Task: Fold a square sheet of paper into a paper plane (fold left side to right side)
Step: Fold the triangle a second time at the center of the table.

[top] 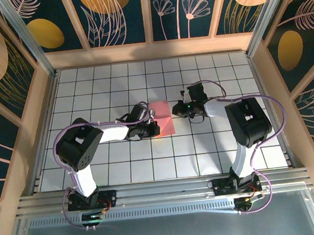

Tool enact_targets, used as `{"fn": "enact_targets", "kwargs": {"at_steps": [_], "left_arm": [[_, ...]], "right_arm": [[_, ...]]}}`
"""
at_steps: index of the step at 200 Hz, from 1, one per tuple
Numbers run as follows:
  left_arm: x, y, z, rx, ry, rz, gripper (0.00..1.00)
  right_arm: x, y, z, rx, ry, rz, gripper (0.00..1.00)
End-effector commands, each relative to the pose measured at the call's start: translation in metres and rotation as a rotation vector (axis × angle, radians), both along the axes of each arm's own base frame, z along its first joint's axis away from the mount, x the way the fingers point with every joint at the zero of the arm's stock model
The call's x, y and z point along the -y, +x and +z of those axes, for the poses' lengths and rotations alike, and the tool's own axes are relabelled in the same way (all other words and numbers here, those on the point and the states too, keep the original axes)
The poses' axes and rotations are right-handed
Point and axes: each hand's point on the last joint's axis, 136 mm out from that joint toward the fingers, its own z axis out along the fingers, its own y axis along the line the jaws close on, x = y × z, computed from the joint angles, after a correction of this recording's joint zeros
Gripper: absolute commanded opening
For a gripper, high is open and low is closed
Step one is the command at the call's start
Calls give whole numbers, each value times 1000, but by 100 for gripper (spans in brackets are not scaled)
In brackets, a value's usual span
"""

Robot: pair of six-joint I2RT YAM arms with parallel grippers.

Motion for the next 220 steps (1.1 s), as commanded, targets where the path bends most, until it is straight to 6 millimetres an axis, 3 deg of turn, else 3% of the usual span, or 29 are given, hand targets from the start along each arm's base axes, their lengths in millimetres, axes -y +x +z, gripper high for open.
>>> {"fn": "enact_targets", "kwargs": {"at_steps": [1, 24, 48, 89, 136, 163, 198, 205, 220], "left_arm": [[-28, -18, -31, -71, 131, 17, 0], [-27, -18, -31, -70, 129, 13, 0], [-26, -17, -29, -67, 123, 13, 0], [-21, -14, -19, -54, 90, 13, 0], [-2, 0, 14, -11, 3, -4, 0], [8, 8, 24, -7, -44, -15, 0], [10, 7, 13, -33, -44, -27, 0], [17, 15, 22, -12, -63, -32, 0], [19, 16, 18, -18, -61, -39, 0]], "right_arm": [[-27, -24, 4, -35, 72, 54, 0], [-43, -31, -2, -47, 81, 70, 0], [-48, -29, -12, -60, 78, 67, 0], [-38, -30, -33, -89, 10, 53, 0], [-20, -45, -62, -168, -85, 45, 0], [-19, -51, -65, -183, -90, 52, 0], [-19, -52, -66, -187, -85, 54, 0], [-20, -52, -65, -187, -85, 54, 0], [-20, -52, -66, -189, -85, 54, 0]]}}
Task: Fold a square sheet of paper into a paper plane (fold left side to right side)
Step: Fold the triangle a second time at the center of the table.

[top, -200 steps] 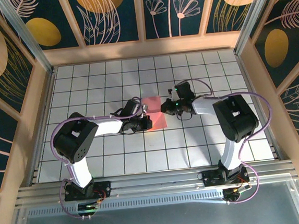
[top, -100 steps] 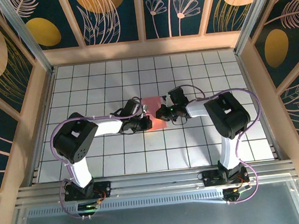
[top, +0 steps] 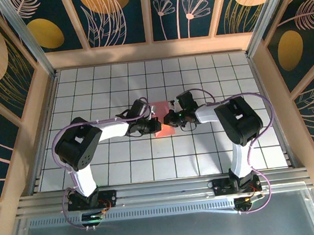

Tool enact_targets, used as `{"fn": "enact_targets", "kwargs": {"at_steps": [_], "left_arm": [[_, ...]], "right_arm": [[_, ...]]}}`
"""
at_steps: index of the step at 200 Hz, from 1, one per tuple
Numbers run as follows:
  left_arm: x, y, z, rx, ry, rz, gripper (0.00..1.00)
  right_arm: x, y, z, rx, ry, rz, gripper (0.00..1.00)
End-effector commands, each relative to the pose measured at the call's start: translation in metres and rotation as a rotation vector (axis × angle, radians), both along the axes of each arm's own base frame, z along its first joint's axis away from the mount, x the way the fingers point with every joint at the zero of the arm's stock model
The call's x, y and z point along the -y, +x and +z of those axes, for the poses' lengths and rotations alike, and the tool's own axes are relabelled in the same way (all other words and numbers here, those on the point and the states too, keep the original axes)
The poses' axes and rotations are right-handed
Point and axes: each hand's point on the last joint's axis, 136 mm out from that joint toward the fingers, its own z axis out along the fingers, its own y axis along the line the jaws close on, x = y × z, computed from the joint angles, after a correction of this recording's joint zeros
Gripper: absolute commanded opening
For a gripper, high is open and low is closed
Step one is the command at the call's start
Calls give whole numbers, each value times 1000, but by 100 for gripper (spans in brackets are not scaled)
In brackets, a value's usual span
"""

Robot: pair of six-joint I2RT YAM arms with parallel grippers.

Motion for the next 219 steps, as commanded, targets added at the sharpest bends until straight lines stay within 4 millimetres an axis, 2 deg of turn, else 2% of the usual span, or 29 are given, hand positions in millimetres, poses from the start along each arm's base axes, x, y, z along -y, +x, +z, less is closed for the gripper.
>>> {"fn": "enact_targets", "kwargs": {"at_steps": [1, 42, 102, 127, 133, 219], "left_arm": [[7, 3, -1, -19, -17, -23, 0], [7, 1, -12, -39, -7, -33, 0], [-6, -9, -30, -63, 51, -32, 0], [-8, -9, -30, -60, 59, -31, 0], [-14, -17, -37, -81, 73, -32, 0], [-27, -37, -41, -76, 100, -84, 0]], "right_arm": [[21, -17, -36, -96, -114, -20, 0], [22, -18, -39, -105, -122, -20, 0], [25, -19, -44, -113, -146, -22, 0], [27, -19, -46, -116, -156, -23, 0], [28, -20, -47, -119, -159, -23, 0], [35, -19, -53, -131, -181, -29, 0]]}}
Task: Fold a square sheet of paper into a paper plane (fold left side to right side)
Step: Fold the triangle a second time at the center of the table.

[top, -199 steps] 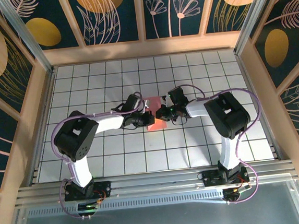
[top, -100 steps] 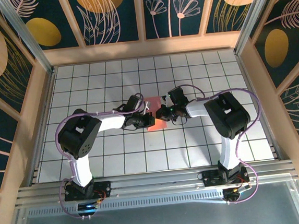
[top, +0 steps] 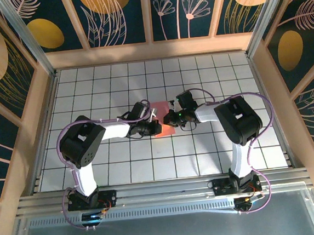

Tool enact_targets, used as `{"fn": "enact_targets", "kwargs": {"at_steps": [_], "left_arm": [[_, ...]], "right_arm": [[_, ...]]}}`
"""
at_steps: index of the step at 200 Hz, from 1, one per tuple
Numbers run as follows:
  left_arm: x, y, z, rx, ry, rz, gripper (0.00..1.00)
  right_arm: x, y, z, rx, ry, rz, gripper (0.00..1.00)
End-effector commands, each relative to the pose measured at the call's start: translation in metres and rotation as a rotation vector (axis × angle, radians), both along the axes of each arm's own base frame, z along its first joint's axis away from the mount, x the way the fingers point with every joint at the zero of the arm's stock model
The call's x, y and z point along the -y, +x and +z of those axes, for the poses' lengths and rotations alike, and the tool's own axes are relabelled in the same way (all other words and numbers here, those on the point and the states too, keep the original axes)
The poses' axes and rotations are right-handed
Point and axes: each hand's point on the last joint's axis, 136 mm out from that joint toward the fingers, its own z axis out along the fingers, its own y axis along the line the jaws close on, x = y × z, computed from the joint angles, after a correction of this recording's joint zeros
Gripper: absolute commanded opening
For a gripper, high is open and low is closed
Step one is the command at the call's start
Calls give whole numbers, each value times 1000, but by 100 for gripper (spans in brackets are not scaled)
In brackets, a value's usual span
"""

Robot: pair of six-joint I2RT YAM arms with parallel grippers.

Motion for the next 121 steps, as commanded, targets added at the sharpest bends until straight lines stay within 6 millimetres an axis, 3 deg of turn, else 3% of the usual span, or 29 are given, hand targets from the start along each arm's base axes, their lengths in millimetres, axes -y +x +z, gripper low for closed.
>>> {"fn": "enact_targets", "kwargs": {"at_steps": [1, 36, 121], "left_arm": [[-24, -29, -22, -84, 89, -32, 0], [-27, -35, -18, -58, 92, -74, 0], [-45, -42, -32, -53, 174, -67, 0]], "right_arm": [[34, -19, -51, -117, -173, -35, 0], [36, -19, -51, -120, -176, -38, 0], [37, -20, -51, -122, -176, -38, 0]]}}
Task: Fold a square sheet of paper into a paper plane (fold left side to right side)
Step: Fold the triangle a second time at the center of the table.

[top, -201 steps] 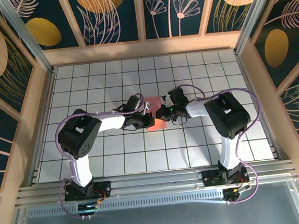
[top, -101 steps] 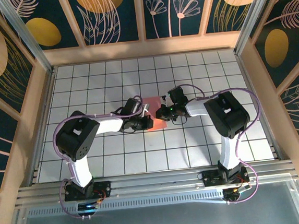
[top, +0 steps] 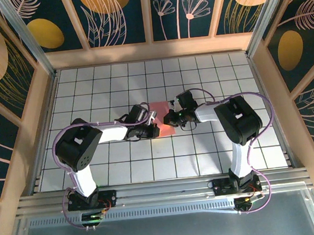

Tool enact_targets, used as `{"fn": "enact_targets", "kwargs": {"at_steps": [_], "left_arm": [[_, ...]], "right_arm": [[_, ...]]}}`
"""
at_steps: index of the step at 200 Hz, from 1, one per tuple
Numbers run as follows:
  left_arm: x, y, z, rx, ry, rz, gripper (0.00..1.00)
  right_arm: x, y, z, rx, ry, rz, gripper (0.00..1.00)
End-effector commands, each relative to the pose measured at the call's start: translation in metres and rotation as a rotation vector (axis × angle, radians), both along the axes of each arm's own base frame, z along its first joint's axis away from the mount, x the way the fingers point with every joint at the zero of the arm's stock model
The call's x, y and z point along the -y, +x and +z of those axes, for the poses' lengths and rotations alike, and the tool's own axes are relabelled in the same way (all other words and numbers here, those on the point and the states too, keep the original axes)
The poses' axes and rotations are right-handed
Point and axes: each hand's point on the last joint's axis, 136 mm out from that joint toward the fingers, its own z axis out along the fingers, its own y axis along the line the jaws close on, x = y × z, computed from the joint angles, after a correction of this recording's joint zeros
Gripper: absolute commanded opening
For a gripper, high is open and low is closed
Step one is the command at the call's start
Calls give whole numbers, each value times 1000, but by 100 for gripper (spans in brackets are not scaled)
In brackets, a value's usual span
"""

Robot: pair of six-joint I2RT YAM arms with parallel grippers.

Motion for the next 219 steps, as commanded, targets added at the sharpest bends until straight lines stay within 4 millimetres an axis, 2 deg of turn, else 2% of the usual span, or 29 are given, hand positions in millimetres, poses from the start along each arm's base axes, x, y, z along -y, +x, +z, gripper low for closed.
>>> {"fn": "enact_targets", "kwargs": {"at_steps": [1, 151, 186, 191, 219], "left_arm": [[-33, -31, -32, -110, 141, 4, 0], [-44, -45, -28, -92, 160, -38, 0], [-51, -35, -17, -51, 185, 11, 0], [-49, -31, -5, -22, 166, 20, 0], [-40, -19, 23, 22, 94, 41, 0]], "right_arm": [[36, -20, -51, -115, -180, -39, 0], [37, -21, -53, -123, -180, -38, 0], [36, -21, -51, -121, -177, -37, 0], [36, -20, -51, -121, -177, -38, 0], [35, -20, -50, -119, -173, -37, 0]]}}
